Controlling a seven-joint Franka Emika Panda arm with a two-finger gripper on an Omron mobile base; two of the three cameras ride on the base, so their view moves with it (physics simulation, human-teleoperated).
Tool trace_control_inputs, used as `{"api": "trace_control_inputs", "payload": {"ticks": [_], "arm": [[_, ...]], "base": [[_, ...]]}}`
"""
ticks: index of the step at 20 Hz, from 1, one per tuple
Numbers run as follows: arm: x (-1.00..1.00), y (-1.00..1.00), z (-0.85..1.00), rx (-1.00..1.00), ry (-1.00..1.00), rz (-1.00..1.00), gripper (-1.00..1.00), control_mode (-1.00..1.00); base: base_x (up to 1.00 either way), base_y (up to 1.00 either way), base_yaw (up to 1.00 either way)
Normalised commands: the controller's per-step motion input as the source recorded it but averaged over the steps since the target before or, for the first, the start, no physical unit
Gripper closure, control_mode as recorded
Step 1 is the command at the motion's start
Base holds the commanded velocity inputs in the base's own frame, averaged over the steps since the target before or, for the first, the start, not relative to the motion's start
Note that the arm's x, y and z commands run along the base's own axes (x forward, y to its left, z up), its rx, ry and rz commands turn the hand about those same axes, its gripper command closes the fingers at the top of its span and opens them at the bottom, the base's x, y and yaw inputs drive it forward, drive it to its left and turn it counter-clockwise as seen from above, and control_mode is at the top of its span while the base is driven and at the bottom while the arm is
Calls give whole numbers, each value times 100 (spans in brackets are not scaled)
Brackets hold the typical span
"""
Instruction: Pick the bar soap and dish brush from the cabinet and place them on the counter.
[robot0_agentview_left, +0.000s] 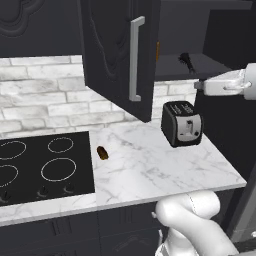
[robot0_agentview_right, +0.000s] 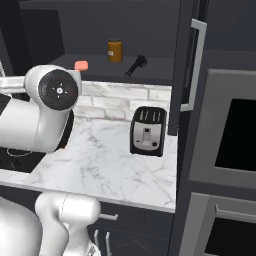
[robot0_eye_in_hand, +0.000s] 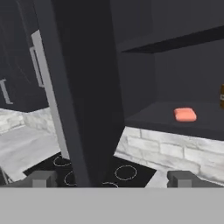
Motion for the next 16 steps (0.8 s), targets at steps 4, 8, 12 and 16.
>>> {"api": "trace_control_inputs", "payload": {"ticks": [4, 8, 12, 16], "arm": [[5, 4, -3, 0, -27, 8, -100, -100], [21, 10, -9, 0, -10, 1, -100, -100], [29, 13, -12, 1, -6, 1, -100, -100], [27, 17, 0, 4, 0, 11, -100, -100]], "base": [[0, 0, 0], [0, 0, 0], [0, 0, 0], [0, 0, 0]]}}
